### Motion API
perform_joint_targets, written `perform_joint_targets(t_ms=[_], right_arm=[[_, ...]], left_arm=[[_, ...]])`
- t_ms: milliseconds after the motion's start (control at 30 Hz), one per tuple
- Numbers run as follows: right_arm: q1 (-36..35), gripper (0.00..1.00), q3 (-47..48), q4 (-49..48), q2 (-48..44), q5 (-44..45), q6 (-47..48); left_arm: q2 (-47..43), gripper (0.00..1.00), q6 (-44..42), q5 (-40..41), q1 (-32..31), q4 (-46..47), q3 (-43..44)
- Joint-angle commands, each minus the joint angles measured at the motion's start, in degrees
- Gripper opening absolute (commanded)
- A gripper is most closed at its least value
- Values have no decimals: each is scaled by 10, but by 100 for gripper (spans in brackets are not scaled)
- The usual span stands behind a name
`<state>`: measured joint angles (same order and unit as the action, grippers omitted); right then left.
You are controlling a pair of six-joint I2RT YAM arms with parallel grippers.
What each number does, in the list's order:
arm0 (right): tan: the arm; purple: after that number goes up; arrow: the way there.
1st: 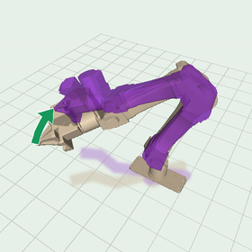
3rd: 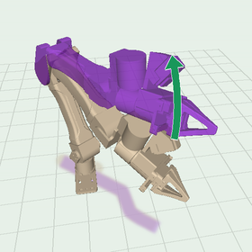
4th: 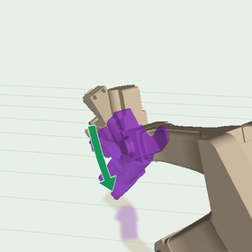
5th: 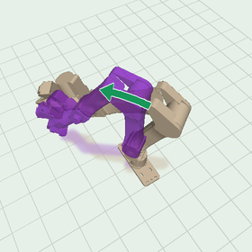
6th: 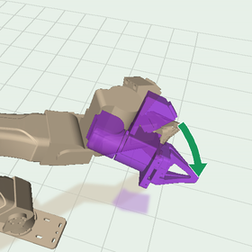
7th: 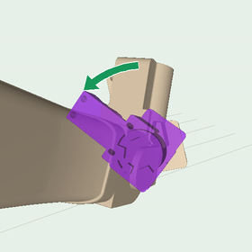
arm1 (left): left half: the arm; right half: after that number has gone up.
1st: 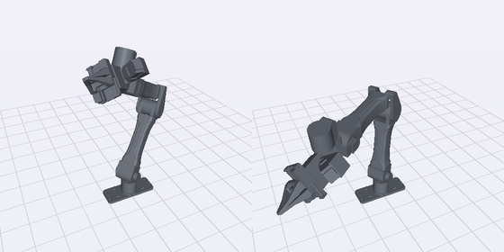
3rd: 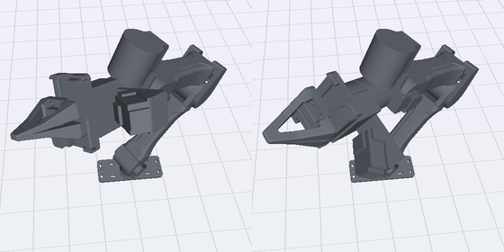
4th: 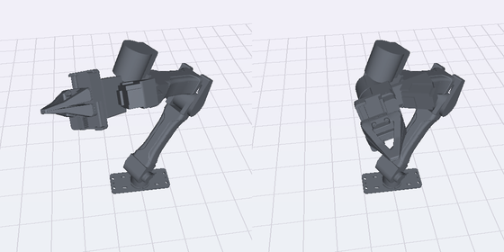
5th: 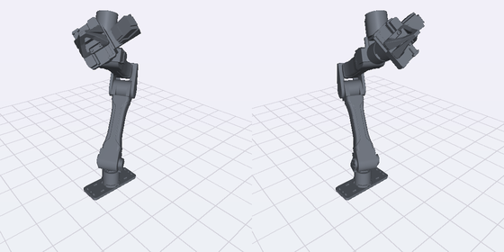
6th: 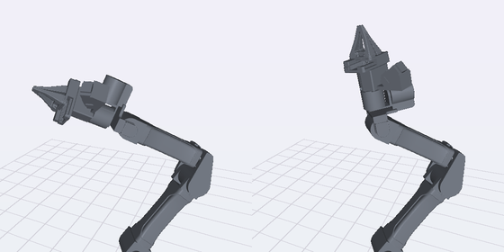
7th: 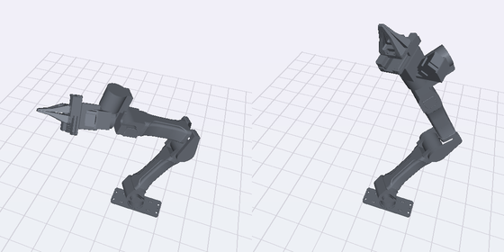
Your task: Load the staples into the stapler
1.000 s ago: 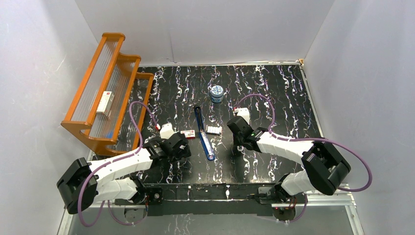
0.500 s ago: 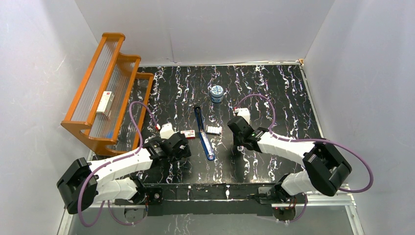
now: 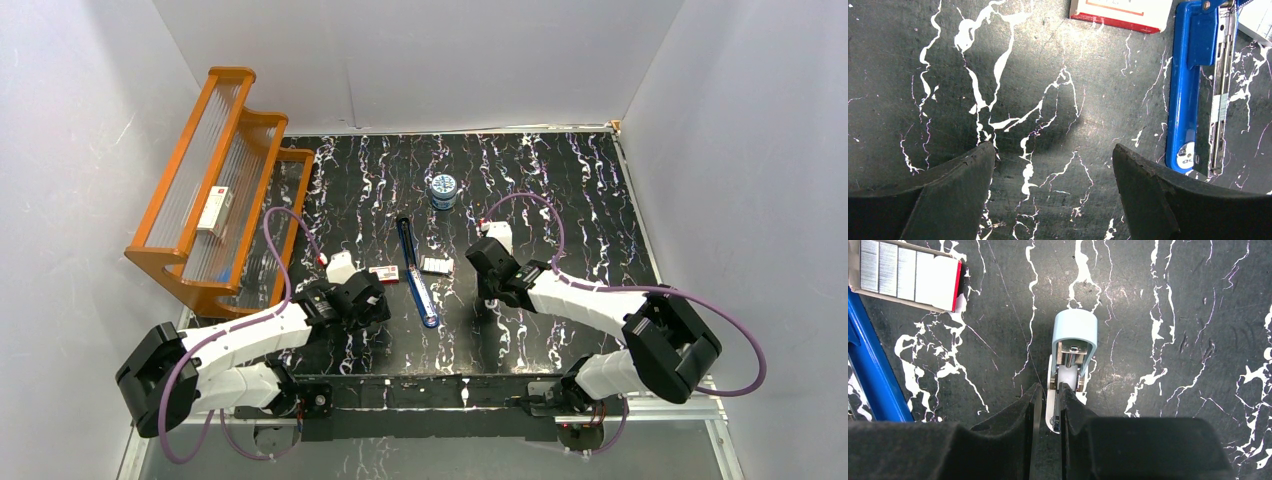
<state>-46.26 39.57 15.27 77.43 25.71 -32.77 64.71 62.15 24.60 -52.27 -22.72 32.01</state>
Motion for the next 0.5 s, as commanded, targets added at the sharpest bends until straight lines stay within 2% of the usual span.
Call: perform_joint_targets(t_ms=[0,333,467], right_arm=[[-2,27,2,3,-11,6,-5],[-2,28,22,11,-55,-2,8],[-1,33,27,7,-102,-1,33]], left_arm=[[-15,85,4,17,2,-7,4],[-24,85,4,18,2,-10,5],[-32,85,6,21,2,-9,5]])
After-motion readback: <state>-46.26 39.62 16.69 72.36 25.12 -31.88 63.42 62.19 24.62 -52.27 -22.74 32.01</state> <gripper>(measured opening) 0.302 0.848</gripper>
